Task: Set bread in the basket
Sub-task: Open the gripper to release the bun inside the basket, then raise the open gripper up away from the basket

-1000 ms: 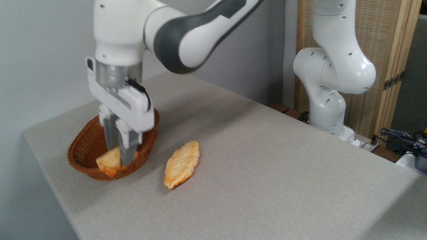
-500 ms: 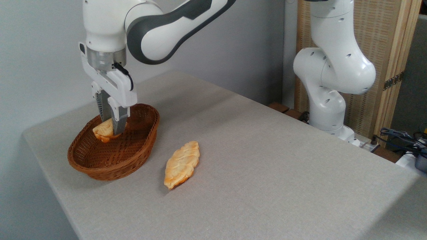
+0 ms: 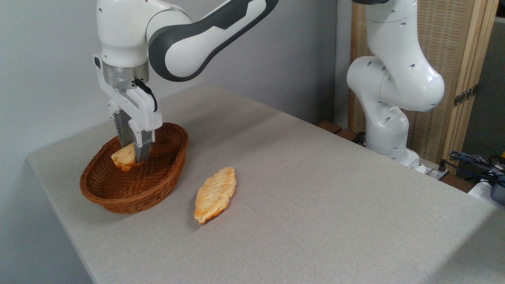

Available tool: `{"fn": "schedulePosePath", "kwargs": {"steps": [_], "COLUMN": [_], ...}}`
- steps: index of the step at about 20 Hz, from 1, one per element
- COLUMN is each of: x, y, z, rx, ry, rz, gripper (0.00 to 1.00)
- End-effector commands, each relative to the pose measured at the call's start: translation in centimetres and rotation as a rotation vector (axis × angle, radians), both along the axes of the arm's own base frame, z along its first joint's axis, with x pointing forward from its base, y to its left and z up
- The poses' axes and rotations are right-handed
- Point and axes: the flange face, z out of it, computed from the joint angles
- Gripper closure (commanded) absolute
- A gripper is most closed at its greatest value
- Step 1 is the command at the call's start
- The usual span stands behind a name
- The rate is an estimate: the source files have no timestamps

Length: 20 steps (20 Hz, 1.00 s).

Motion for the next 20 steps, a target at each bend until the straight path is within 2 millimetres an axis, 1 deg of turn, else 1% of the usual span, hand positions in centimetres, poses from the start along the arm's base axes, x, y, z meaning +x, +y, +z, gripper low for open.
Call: {"fn": "schedulePosePath", "kwargs": {"steps": [1,5,7,8,9,10,13,15,17,18,20], "x": [0.3,0.4,0.7,1.1,1.5,1.6,1.3,1.0,0.5,0.3,0.1], "y": [0.1,0.2,1.5,3.0,5.2,6.9,12.4,15.8,19.2,20.7,22.7], "z": [0.5,0.3,1.0,1.2,1.8,2.6,5.2,6.1,6.9,6.9,6.6], "rx": [-0.014,-0.013,0.0,0.009,0.026,0.041,0.098,0.126,0.143,0.148,0.151], "ry": [-0.005,-0.003,-0.018,-0.02,-0.02,-0.018,0.036,0.08,0.093,0.102,0.127], "rz": [0.013,0.011,0.02,0.041,0.068,0.073,0.016,-0.041,-0.077,-0.095,-0.108], "gripper": [0.0,0.0,0.0,0.0,0.0,0.0,0.0,0.0,0.0,0.0,0.0]}}
